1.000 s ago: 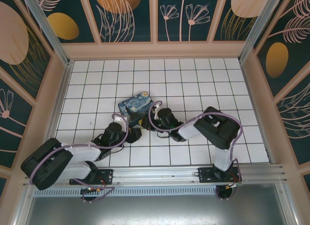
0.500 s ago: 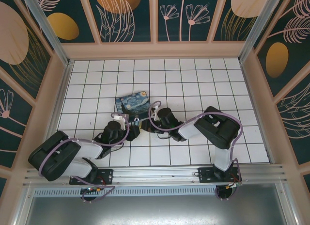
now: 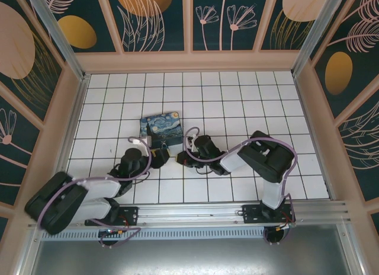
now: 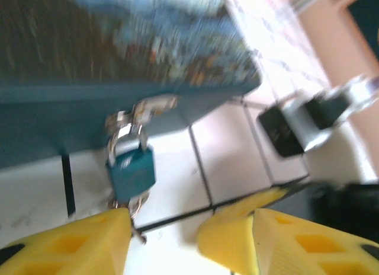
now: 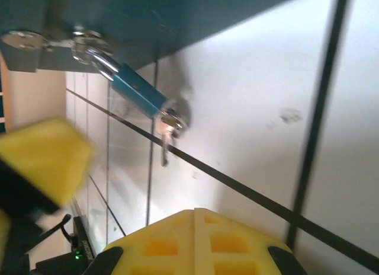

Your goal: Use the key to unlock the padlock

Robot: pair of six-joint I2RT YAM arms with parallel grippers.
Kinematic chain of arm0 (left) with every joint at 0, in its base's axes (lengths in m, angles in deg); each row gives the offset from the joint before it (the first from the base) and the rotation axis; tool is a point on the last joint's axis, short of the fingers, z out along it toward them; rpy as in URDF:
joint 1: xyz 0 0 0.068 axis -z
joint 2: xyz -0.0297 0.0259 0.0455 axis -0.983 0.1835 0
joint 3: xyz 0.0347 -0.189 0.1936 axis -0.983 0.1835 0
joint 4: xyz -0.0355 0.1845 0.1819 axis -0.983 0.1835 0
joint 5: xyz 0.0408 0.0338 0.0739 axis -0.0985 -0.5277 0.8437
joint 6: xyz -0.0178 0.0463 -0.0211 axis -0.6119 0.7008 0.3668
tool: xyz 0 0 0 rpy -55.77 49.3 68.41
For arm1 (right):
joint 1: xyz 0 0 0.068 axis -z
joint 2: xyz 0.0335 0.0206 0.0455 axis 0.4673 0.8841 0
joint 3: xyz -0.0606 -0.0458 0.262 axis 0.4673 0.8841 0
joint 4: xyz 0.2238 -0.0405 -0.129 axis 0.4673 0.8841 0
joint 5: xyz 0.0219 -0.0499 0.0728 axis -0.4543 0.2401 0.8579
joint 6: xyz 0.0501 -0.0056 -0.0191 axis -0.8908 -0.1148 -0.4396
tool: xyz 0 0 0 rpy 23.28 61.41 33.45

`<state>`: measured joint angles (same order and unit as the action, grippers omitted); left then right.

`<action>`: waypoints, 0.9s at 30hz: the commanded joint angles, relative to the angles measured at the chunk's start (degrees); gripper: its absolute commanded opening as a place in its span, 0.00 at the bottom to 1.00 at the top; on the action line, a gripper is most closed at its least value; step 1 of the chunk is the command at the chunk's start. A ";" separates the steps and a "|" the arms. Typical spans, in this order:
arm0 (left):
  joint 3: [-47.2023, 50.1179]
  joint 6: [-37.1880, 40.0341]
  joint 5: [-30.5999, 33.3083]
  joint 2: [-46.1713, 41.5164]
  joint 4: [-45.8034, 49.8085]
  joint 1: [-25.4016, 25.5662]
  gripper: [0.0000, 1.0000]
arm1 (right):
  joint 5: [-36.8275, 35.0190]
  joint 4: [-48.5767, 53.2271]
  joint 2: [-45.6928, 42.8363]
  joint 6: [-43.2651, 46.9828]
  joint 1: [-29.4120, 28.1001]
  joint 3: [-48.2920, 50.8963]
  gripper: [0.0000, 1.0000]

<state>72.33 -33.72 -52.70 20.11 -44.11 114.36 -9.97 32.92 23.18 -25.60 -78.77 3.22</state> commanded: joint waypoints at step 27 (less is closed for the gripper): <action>-22.83 2.08 4.29 -1.58 34.58 -8.96 0.91 | -5.57 11.93 5.88 21.75 0.04 -14.38 0.47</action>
<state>50.95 -31.56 -47.28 19.50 -10.12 105.66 -16.20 42.10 26.90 -8.77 -78.84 -9.17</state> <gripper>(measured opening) 0.906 0.464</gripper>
